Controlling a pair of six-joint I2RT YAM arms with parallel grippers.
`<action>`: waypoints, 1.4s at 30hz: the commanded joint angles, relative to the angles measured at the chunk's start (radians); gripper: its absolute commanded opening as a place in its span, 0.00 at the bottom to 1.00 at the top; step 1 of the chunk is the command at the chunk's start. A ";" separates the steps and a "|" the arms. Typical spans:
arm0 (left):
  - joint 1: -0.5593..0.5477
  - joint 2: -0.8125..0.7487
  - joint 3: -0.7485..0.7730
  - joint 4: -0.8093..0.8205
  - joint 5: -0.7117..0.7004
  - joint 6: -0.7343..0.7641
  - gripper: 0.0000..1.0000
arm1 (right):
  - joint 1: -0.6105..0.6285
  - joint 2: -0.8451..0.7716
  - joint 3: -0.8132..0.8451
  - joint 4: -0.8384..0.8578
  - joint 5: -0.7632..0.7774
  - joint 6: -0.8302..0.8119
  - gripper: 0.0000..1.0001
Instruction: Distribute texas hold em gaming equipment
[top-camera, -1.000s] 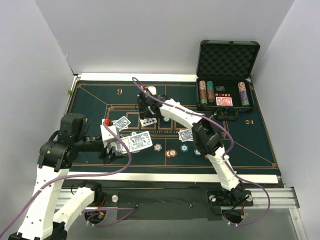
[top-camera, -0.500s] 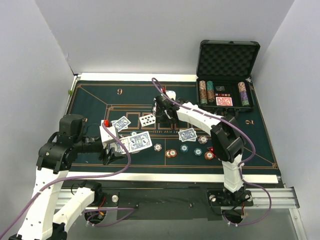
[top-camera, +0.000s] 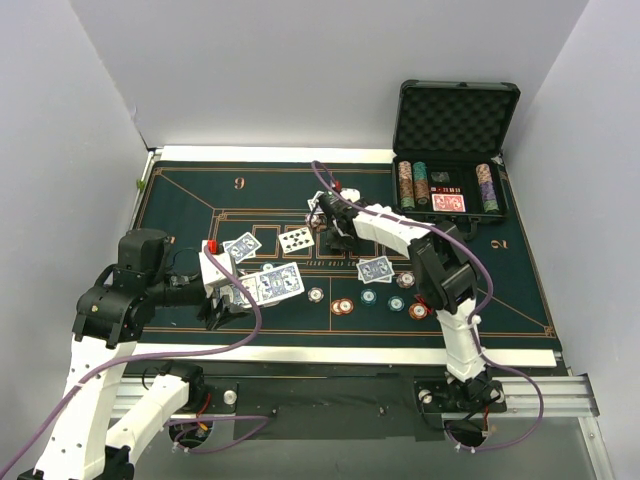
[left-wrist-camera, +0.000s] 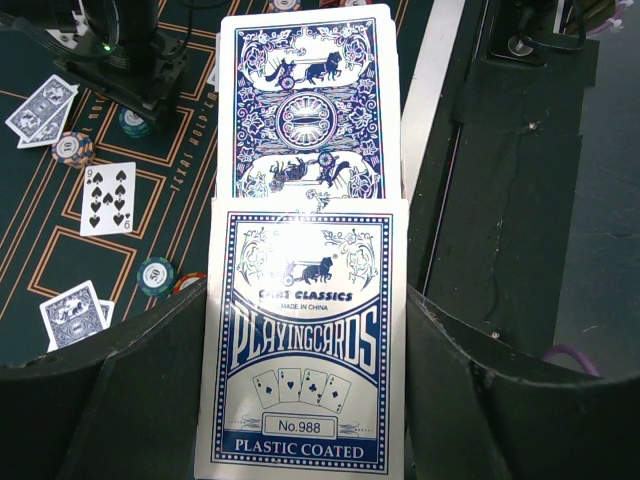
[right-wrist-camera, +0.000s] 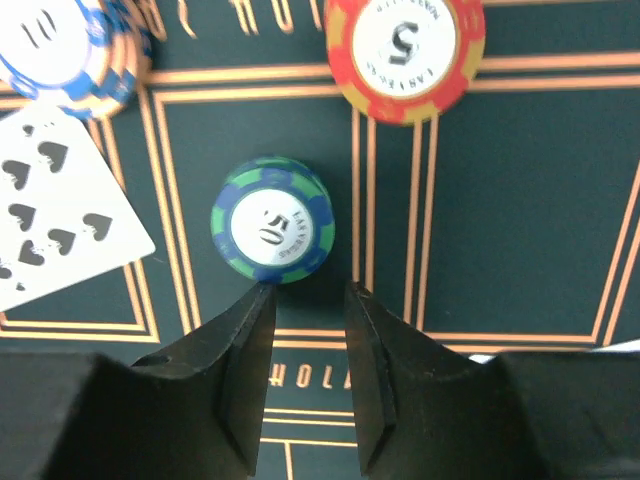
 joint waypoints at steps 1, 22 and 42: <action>0.005 -0.002 0.033 0.040 0.025 -0.005 0.30 | -0.013 0.045 0.052 -0.004 0.005 0.011 0.29; 0.004 0.015 0.027 0.057 0.019 -0.007 0.30 | -0.067 0.253 0.342 -0.071 0.045 -0.048 0.22; 0.005 0.013 0.029 0.068 0.025 -0.021 0.30 | 0.007 0.065 0.178 -0.005 0.036 -0.012 0.29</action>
